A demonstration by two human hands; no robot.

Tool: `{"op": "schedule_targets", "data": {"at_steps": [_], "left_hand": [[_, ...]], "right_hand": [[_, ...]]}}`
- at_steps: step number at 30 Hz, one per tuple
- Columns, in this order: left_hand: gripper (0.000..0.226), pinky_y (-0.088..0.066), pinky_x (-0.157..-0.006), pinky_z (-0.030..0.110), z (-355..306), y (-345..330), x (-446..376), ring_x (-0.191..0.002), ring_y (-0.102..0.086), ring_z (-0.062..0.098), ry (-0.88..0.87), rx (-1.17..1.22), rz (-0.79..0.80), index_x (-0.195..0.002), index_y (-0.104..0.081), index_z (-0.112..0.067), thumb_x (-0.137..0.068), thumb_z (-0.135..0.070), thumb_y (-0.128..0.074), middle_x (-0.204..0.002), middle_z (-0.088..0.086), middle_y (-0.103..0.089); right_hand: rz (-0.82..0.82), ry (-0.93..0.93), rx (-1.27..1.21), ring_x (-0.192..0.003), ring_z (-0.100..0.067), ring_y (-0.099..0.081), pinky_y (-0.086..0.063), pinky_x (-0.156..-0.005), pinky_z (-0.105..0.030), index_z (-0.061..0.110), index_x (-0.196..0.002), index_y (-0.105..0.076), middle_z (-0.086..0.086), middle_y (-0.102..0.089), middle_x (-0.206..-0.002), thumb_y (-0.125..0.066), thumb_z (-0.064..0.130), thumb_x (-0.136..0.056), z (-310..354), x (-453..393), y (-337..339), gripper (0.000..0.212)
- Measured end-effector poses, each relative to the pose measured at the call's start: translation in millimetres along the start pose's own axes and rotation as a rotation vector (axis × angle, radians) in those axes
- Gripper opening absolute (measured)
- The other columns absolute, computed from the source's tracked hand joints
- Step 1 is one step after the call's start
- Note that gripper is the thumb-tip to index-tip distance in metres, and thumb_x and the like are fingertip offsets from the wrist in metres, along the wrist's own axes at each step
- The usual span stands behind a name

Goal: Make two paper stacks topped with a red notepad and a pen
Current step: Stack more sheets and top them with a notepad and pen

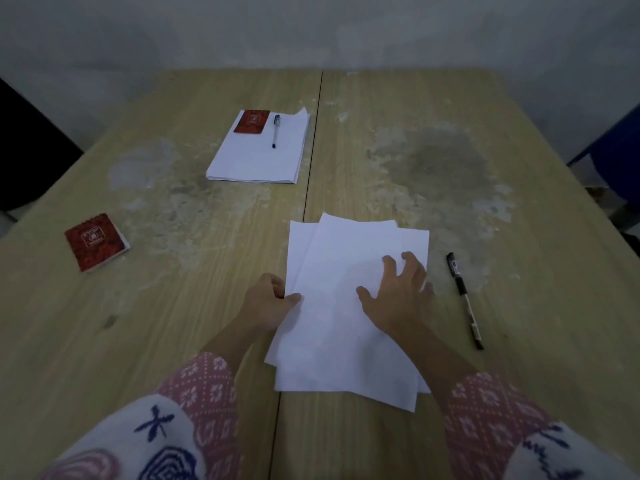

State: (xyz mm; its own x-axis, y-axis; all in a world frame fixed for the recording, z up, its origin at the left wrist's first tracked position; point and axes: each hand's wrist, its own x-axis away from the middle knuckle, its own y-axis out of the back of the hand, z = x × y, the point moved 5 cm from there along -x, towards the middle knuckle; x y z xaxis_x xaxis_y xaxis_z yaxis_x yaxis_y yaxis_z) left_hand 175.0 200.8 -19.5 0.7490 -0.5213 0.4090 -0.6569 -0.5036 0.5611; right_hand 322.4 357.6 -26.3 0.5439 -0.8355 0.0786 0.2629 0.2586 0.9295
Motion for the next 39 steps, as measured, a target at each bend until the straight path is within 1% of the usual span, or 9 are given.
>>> {"op": "schedule_targets", "data": {"at_steps": [4,9,12,18,21,23,25,33,39], "left_hand": [[0.038,-0.044,-0.077,0.032,5.5,-4.8,-5.3,-0.089,-0.054,0.021,0.012,0.026,-0.022,-0.107,-0.053,-0.004,-0.081,-0.029,-0.064,-0.095,0.004,-0.055],[0.025,-0.041,-0.076,0.032,9.8,-3.8,-12.2,-0.091,-0.056,0.024,0.005,0.075,-0.039,-0.105,-0.056,-0.004,-0.087,-0.021,-0.055,-0.099,0.008,-0.060],[0.023,-0.038,-0.080,0.033,9.3,2.2,-12.7,-0.098,-0.055,0.027,-0.017,0.164,-0.096,-0.109,-0.052,-0.007,-0.087,-0.008,-0.047,-0.103,0.007,-0.056],[0.028,-0.043,-0.089,0.039,0.4,21.8,-16.6,-0.108,-0.056,0.030,-0.049,0.414,-0.221,-0.116,-0.051,-0.010,-0.089,-0.005,-0.045,-0.107,0.005,-0.060],[0.028,-0.048,-0.080,0.033,-23.7,35.6,-15.4,-0.101,-0.060,0.022,-0.166,0.500,-0.199,-0.115,-0.050,-0.014,-0.089,-0.004,-0.044,-0.104,-0.002,-0.061],[0.030,-0.048,-0.073,0.023,-43.9,47.8,-12.8,-0.095,-0.060,0.008,-0.263,0.521,-0.198,-0.116,-0.050,-0.019,-0.090,-0.005,-0.043,-0.104,-0.011,-0.061],[0.031,-0.046,-0.072,0.020,-66.2,62.1,-12.8,-0.095,-0.058,0.002,-0.353,0.535,-0.222,-0.114,-0.051,-0.024,-0.091,-0.005,-0.044,-0.103,-0.016,-0.060],[0.036,-0.047,-0.078,0.030,-120.0,96.2,-19.5,-0.093,-0.058,0.010,-0.516,0.561,-0.311,-0.092,-0.052,-0.038,-0.090,-0.003,-0.046,-0.100,-0.013,-0.061],[0.024,-0.043,-0.075,0.028,-108.9,82.3,-26.3,-0.096,-0.056,0.013,-0.428,0.503,-0.323,-0.115,-0.050,-0.024,-0.094,-0.015,-0.040,-0.107,-0.004,-0.058]], "right_hand": [[0.011,-0.016,-0.053,-0.137,-0.034,-0.019,-0.021,-0.111,-0.047,0.011,-0.138,-0.026,-0.015,-0.016,-0.149,-0.058,0.044,-0.081,-1.6,-2.5,-3.3,0.073],[-0.029,0.098,-0.388,-0.136,-0.036,-0.021,-0.034,-0.108,-0.048,0.005,-0.136,-0.031,-0.021,-0.016,-0.148,-0.066,0.014,-0.077,6.1,-6.4,-1.9,0.070],[-0.120,0.060,-0.559,-0.127,-0.036,-0.036,-0.040,-0.104,-0.049,-0.002,-0.131,-0.035,-0.024,-0.031,-0.138,-0.063,-0.002,-0.073,1.5,-11.9,0.5,0.065],[-0.007,-0.198,-0.882,-0.112,-0.028,-0.056,-0.049,-0.095,-0.046,0.009,-0.137,-0.029,-0.012,-0.052,-0.127,-0.063,0.017,-0.082,4.7,-31.1,0.7,0.066],[0.029,-0.134,-0.922,-0.098,-0.025,-0.062,-0.052,-0.081,-0.038,0.009,-0.115,-0.050,-0.001,-0.063,-0.101,-0.059,0.016,-0.082,23.0,-40.2,19.9,0.035],[-0.025,-0.064,-0.970,-0.088,-0.020,-0.060,-0.047,-0.068,-0.028,0.012,-0.099,-0.053,0.008,-0.058,-0.084,-0.056,0.009,-0.083,36.2,-46.7,41.2,0.016],[-0.115,0.009,-1.025,-0.079,-0.016,-0.057,-0.044,-0.061,-0.021,0.014,-0.093,-0.051,0.009,-0.055,-0.080,-0.055,0.005,-0.083,49.9,-55.0,66.6,0.014],[-0.275,0.146,-1.166,-0.073,-0.009,-0.060,-0.049,-0.065,-0.023,0.016,-0.093,-0.054,0.002,-0.063,-0.084,-0.059,0.003,-0.080,74.2,-77.3,122.7,0.019],[-0.139,0.081,-1.090,-0.086,-0.022,-0.061,-0.048,-0.078,-0.036,0.015,-0.092,-0.057,-0.002,-0.063,-0.088,-0.056,0.008,-0.084,71.5,-82.3,98.4,0.011]]}}
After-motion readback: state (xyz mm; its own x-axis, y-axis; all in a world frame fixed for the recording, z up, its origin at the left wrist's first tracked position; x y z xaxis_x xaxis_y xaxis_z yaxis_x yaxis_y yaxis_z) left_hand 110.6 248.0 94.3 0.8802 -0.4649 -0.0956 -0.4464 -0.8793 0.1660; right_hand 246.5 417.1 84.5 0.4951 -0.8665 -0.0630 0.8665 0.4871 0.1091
